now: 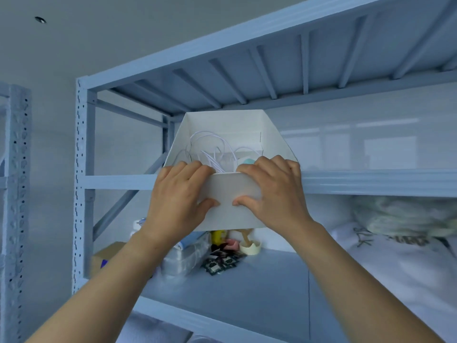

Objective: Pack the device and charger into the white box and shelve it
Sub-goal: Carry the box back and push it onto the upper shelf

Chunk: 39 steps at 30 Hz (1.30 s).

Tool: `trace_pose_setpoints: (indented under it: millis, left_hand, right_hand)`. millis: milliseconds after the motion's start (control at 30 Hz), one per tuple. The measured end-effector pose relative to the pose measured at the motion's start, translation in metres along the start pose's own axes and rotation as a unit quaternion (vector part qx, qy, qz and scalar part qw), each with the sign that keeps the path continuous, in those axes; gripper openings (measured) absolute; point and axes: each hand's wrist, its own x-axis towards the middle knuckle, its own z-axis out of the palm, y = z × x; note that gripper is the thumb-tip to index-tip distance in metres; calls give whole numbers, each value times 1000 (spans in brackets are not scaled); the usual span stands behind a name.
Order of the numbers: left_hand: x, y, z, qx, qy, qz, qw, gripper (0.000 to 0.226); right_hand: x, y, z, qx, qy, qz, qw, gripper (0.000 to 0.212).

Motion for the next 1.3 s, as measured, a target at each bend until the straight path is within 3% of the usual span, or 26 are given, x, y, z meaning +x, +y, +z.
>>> trace_pose_setpoints:
  millis: [233,500,700,933,1067,1300]
  left_hand:
    - [61,94,40,-76,6,0,997,54]
    - [127,131,83,-183,-42,7,982,59]
    - [143,124,110,-195,-17,30,980,75]
    - [128,128,136,-143,-20,47,988,64]
    - [114,125,152,-133,-53,65,988,65]
    - [109,127,160,-119,-71,47,989,77]
  right_hand:
    - [-8,97,-72,-68,-13,-15,997,62]
    - [13,176,-99,-103,-49,-30,993,78]
    - [25,193,-88,-140,-51,-30,988,79]
    - [17,196,-66,-157,-71,-10,985,61]
    - [8,197,-55,-170,-129,-10,977,59]
    - [-3,199,-48,-223,-147,1,964,75]
